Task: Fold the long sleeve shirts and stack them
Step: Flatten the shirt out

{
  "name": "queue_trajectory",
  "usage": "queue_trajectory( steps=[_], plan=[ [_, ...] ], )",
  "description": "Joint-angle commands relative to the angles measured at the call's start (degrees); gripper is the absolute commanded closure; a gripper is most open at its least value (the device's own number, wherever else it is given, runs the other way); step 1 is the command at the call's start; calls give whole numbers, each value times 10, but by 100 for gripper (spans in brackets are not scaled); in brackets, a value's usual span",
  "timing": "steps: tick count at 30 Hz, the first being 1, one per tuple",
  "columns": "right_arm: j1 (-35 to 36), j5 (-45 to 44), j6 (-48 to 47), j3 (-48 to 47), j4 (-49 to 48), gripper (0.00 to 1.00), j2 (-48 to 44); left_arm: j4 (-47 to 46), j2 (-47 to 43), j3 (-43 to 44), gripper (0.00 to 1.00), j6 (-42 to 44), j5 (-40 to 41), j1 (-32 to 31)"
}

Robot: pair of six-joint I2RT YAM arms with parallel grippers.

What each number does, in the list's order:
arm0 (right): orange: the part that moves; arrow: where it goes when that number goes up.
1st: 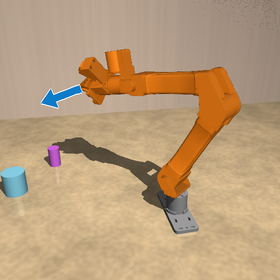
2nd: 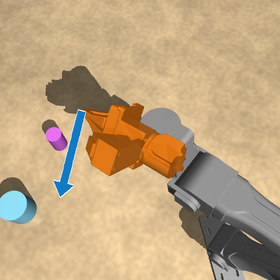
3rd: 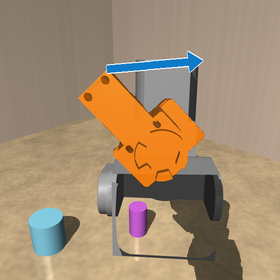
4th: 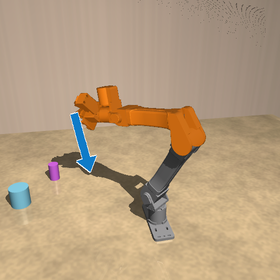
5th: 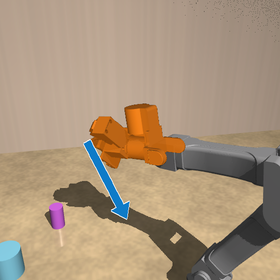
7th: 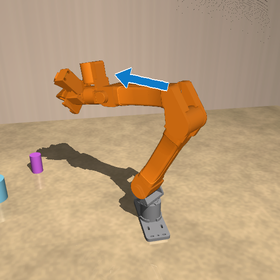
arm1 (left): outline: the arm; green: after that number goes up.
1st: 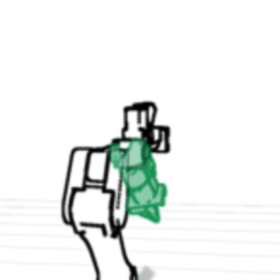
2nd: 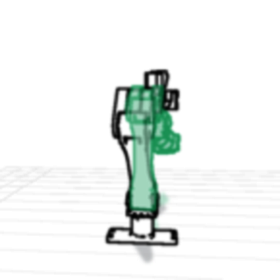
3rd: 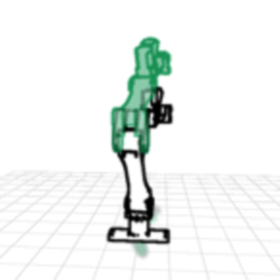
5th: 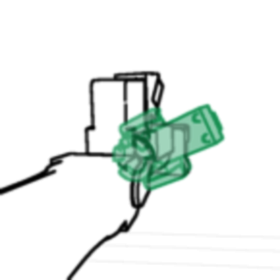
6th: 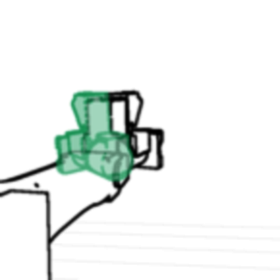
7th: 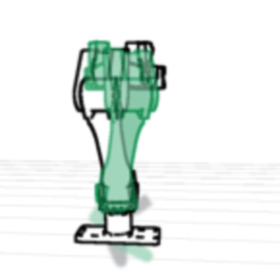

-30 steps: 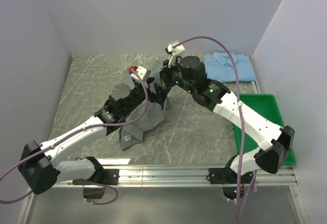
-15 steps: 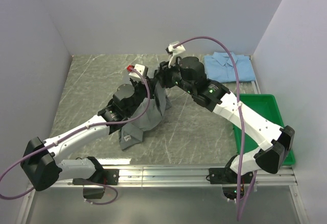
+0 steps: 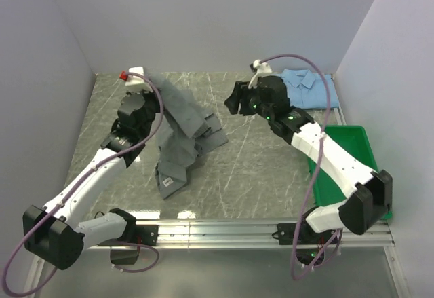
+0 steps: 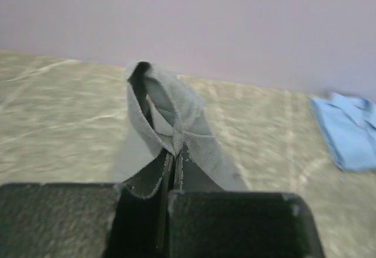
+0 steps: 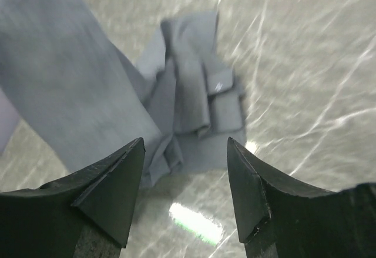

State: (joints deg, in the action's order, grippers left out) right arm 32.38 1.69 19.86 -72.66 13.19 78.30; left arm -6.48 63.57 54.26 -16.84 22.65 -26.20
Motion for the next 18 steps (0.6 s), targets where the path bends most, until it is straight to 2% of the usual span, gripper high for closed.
queue_trajectory(
  steps=[1, 5, 11, 13, 18],
  plan=[
    [5, 60, 20, 25, -26, 35, 56, 30, -18, 24, 99, 5, 23, 51],
    [5, 98, 8, 17, -8, 35, 139, 33, -25, 8, 100, 8, 30, 111],
    [7, 107, -3, -21, 24, 35, 257, 49, -31, -19, 99, 9, 26, 201],
    [13, 97, -10, -34, 31, 35, 285, 47, -35, -28, 100, 11, 19, 230],
    [20, 50, -32, -72, 66, 34, 334, 33, -38, -50, 99, 24, 33, 256]
  ],
)
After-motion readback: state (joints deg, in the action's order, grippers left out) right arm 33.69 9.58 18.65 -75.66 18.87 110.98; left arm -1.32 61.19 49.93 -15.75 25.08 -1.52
